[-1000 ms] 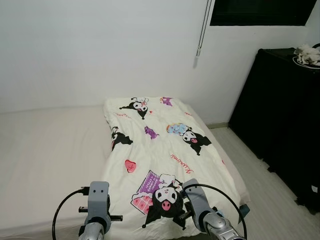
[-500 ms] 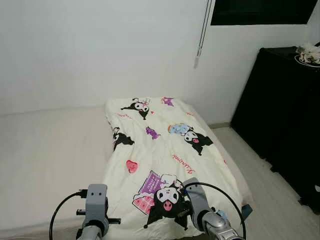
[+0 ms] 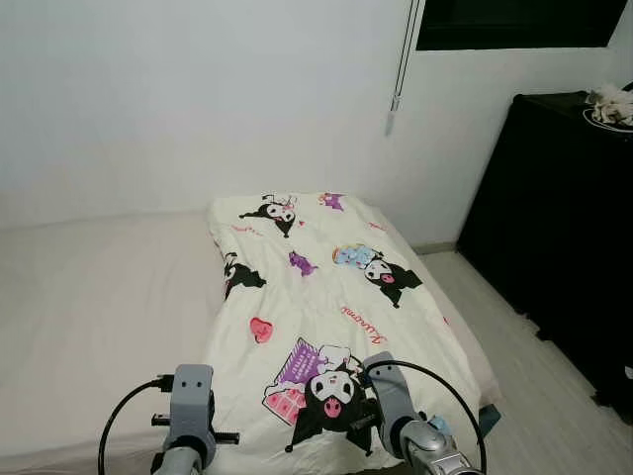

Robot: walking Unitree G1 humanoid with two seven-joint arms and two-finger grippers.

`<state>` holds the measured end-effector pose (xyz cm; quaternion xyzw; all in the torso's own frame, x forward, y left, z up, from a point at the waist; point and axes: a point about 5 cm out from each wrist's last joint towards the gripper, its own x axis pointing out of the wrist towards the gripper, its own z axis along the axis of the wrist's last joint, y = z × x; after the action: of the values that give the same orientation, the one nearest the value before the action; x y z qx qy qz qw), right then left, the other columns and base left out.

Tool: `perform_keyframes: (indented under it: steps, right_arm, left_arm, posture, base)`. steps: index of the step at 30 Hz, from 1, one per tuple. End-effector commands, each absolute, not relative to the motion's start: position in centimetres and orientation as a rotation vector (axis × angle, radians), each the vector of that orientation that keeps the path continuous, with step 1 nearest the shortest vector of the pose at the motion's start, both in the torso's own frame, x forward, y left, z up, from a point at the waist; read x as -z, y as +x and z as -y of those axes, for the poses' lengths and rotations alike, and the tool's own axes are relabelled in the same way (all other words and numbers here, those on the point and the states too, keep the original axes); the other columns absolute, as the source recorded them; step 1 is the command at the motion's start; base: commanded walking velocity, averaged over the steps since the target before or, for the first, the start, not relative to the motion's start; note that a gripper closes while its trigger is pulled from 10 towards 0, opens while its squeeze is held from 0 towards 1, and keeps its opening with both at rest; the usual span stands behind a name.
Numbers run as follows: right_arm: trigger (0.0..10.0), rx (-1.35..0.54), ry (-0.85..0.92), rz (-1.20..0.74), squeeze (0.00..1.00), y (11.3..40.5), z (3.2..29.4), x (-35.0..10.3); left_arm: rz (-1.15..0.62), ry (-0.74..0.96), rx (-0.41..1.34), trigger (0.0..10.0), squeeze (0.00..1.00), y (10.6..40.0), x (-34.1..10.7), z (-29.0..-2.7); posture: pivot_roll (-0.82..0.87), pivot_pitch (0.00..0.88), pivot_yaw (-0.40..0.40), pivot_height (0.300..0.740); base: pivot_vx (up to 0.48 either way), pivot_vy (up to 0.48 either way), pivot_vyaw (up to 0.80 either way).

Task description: Clean up the room

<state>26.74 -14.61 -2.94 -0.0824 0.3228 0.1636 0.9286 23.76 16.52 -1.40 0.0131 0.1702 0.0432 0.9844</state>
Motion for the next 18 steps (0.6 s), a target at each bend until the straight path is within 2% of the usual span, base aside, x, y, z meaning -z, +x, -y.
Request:
perform_keyframes:
  steps: [1,6,10,18]
  right_arm:
    - [10.0,-0.327,-0.169,-0.681,0.0,26.41,14.72,3.26]
    - [10.0,-0.348,-0.21,-0.679,0.0,26.35,14.68,3.29]
    - [10.0,-0.38,-0.217,-0.679,0.0,26.41,14.55,3.21]
    - [10.0,-0.438,-0.241,-0.68,0.0,26.34,14.37,3.19]
  left_arm:
    - [-0.366,0.037,-0.081,10.0,0.0,23.35,1.81,-16.68]
    - [-0.371,0.045,-0.073,10.0,0.0,23.09,1.98,-16.48]
    - [-0.372,0.04,-0.083,10.0,0.0,22.88,2.11,-16.29]
    - [-0.363,0.025,-0.112,10.0,0.0,22.35,2.15,-16.18]
  posture:
    - [-0.07,0.0,-0.04,0.74]
    - [-0.07,0.0,-0.05,0.74]
    - [-0.06,0.0,-0.1,0.74]
    - [-0.04,0.0,-0.116,0.74]
  base:
    - [0.0,0.0,0.0]
    - [0.0,0.0,0.0]
    - [0.0,0.0,0.0]
    - [0.0,0.0,0.0]
